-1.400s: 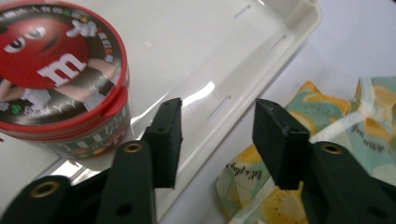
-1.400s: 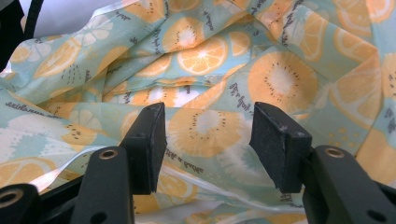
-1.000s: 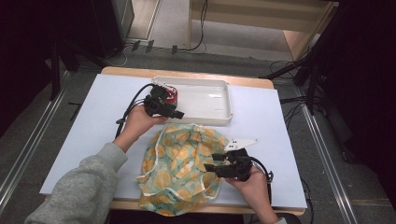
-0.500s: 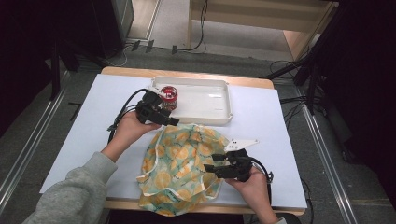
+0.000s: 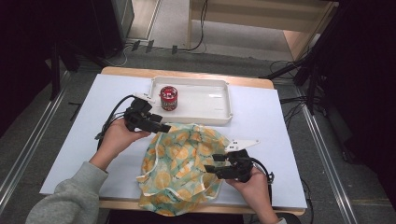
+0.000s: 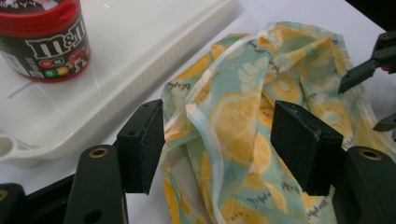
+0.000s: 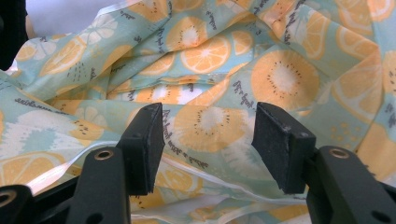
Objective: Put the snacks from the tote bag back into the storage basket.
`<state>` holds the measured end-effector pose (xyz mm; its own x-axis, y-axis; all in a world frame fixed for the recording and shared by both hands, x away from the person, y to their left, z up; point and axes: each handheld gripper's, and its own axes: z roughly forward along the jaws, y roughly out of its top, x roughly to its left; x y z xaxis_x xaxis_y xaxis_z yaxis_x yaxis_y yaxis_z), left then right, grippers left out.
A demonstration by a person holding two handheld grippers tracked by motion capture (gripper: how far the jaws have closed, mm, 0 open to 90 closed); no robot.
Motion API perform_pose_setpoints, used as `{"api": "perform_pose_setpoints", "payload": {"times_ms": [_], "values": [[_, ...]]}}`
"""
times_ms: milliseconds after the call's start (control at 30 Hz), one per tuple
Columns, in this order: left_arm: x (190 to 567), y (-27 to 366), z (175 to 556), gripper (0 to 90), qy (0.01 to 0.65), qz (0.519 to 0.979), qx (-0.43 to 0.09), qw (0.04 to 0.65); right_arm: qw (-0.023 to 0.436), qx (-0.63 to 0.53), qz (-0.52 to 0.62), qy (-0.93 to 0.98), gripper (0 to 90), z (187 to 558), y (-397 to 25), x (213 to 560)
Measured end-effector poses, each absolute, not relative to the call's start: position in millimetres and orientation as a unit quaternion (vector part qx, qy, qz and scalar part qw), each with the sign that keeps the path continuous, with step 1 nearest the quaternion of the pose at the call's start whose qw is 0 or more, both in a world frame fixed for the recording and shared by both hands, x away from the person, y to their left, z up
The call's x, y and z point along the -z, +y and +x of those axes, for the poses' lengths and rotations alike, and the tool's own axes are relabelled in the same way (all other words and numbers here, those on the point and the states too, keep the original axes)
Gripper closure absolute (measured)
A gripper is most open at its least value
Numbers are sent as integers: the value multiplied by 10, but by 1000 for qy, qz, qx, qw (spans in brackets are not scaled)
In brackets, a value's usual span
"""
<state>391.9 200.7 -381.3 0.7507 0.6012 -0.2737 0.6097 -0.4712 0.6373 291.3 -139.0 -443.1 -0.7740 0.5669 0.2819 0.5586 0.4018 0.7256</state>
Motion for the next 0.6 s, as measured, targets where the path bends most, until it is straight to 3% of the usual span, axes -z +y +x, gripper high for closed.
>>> {"api": "perform_pose_setpoints", "payload": {"times_ms": [600], "values": [[3981,2344,3494,338,356,847,-7,395,9,-435,339,834,415,2896,-1468,4408]]}}
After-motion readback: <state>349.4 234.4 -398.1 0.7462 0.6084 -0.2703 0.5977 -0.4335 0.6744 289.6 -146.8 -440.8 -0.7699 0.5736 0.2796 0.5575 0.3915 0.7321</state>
